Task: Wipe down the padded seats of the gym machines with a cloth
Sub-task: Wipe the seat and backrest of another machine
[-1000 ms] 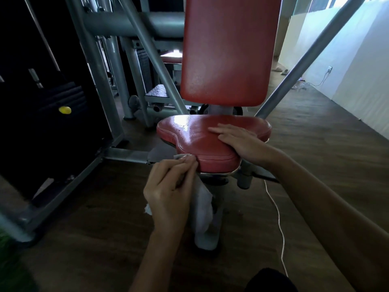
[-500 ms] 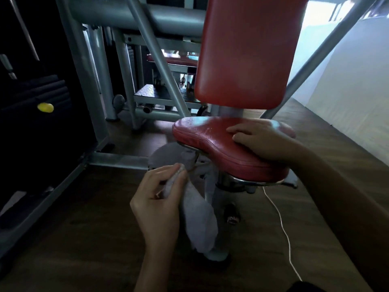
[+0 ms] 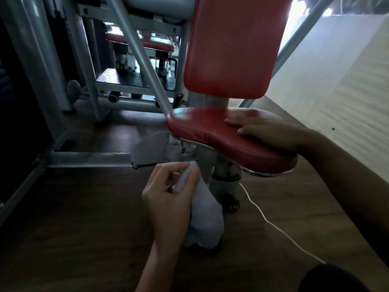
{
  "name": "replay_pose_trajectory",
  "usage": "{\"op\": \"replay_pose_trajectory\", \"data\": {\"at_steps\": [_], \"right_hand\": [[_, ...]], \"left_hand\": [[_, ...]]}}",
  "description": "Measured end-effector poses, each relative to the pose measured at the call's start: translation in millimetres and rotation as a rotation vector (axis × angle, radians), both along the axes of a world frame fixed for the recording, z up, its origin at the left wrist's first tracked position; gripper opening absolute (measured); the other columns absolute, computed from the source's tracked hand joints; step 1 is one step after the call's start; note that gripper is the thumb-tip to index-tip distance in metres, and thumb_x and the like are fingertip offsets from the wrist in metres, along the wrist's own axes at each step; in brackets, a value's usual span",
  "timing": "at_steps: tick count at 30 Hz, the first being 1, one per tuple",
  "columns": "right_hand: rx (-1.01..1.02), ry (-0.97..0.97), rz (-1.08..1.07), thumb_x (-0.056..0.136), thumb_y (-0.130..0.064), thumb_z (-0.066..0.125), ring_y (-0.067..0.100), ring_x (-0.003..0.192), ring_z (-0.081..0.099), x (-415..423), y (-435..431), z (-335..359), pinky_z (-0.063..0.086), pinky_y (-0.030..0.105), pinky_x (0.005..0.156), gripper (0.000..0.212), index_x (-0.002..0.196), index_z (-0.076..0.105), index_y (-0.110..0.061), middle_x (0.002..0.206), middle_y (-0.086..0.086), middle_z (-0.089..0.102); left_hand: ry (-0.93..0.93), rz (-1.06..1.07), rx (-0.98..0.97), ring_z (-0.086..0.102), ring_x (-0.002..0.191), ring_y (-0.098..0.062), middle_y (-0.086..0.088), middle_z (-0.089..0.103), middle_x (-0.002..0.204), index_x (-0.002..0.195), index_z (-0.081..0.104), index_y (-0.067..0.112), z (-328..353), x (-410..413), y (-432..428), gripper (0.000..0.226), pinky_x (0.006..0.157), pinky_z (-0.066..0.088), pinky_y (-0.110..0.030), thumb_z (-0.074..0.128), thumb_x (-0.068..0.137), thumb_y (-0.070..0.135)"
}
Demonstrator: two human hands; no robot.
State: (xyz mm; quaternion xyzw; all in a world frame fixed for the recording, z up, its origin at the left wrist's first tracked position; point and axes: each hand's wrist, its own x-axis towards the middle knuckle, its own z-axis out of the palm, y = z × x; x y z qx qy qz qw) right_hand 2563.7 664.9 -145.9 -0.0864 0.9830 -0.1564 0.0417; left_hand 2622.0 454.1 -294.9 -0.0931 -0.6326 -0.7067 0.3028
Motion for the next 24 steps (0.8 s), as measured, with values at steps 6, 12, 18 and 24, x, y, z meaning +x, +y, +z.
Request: {"op": "replay_pose_trajectory", "data": {"at_steps": [6,12,18,24], "right_hand": [[0.03,0.013,-0.03,0.107,-0.031,0.041,-0.005,0.141,0.026,0,-7,-3,0.012,0.022,0.12,0.044,0.15,0.046,-0.034,0.158,-0.02,0.033],[-0.026,0.044,-0.054,0.105,-0.035,0.045,0.0,0.142,0.029,-2,-4,-6,0.015,0.025,0.121,0.042,0.146,0.049,-0.04,0.156,-0.021,0.037],[-0.087,0.108,-0.057,0.1,-0.036,0.052,-0.001,0.138,0.036,-8,3,-10,0.02,0.031,0.123,0.039,0.139,0.058,-0.042,0.15,-0.023,0.046],[-0.145,0.096,-0.078,0.099,-0.038,0.053,0.003,0.136,0.04,-1,6,-8,0.025,0.037,0.122,0.038,0.136,0.059,-0.045,0.149,-0.02,0.046]], "left_hand": [[-0.082,-0.102,0.172,0.072,0.088,-0.019,0.001,0.074,0.089,0.095,0.073,0.011,9,-22,16,0.009,0.076,0.06,-0.034,0.076,0.089,0.017],[-0.097,-0.132,0.301,0.072,0.097,-0.015,0.001,0.077,0.097,0.103,0.077,0.009,15,-32,53,0.017,0.088,0.06,-0.039,0.078,0.086,0.015],[-0.058,0.008,0.336,0.072,0.102,-0.016,0.0,0.077,0.103,0.106,0.077,0.009,11,-27,84,0.019,0.091,0.058,-0.041,0.077,0.087,0.012],[0.084,0.043,0.066,0.064,0.122,-0.012,-0.001,0.069,0.127,0.124,0.069,0.004,-2,-1,97,0.039,0.103,0.051,-0.03,0.074,0.087,0.017]]}}
